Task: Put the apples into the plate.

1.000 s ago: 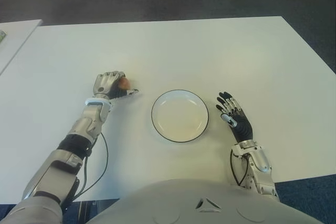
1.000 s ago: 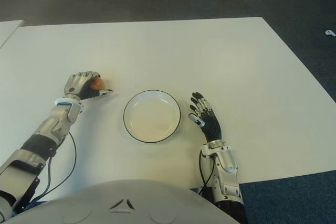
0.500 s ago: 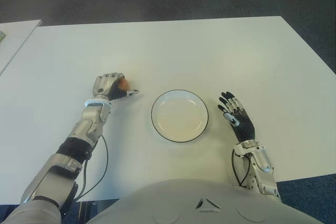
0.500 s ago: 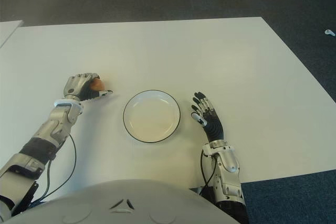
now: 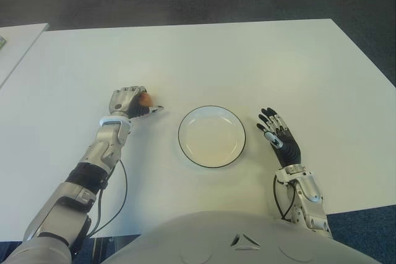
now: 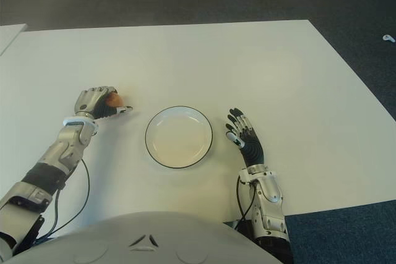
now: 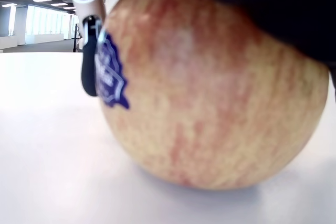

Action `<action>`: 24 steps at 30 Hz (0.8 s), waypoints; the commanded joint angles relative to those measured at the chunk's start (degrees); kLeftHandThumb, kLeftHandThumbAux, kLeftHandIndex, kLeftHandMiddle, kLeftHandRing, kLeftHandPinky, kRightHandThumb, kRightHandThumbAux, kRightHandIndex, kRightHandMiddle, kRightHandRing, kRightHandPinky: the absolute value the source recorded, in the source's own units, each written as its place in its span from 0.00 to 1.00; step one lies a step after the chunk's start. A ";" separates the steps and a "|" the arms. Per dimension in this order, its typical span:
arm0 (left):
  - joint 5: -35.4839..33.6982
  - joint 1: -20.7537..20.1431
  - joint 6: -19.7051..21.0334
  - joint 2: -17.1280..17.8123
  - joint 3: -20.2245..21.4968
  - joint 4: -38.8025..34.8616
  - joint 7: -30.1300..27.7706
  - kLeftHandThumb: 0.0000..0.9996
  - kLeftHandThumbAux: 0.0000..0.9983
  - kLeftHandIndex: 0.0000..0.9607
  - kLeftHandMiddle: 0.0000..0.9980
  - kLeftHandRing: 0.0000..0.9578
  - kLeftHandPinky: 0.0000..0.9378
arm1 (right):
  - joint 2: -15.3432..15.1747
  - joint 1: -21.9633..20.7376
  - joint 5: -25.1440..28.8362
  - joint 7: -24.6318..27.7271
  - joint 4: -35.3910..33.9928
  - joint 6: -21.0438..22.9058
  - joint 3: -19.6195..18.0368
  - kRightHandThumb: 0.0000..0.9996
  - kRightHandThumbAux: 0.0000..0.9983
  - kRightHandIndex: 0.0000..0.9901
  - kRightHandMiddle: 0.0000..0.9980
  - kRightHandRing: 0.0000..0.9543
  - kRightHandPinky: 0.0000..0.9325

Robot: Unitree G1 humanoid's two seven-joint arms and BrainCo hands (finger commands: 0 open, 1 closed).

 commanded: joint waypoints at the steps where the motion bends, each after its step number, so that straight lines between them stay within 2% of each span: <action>1: -2.14 6.16 -0.48 0.55 -0.74 -1.46 -5.77 0.85 0.67 0.42 0.53 0.87 0.87 | 0.17 2.33 0.07 -0.85 2.75 4.27 -0.46 0.15 0.61 0.00 0.00 0.00 0.00; 6: -3.07 8.02 1.59 5.17 4.93 -17.59 -10.80 0.85 0.67 0.42 0.53 0.87 0.85 | 0.15 2.01 0.29 -1.01 2.76 4.81 -0.69 0.15 0.60 0.00 0.00 0.00 0.00; 10: -2.56 7.21 4.88 7.14 9.26 -31.48 -17.76 0.85 0.67 0.42 0.53 0.86 0.84 | -0.06 1.78 -0.01 -1.00 2.96 5.19 -0.62 0.16 0.60 0.00 0.00 0.00 0.00; 17: -2.01 5.46 2.30 8.51 13.51 -36.98 -17.87 0.86 0.67 0.42 0.53 0.87 0.83 | -0.13 1.64 -1.80 -1.07 4.00 4.04 0.19 0.16 0.59 0.00 0.00 0.00 0.00; 24: -2.12 4.58 0.26 8.33 15.67 -41.13 -18.58 0.86 0.67 0.42 0.53 0.88 0.84 | 0.35 1.28 -1.73 -1.02 5.00 3.73 0.66 0.16 0.59 0.00 0.00 0.00 0.00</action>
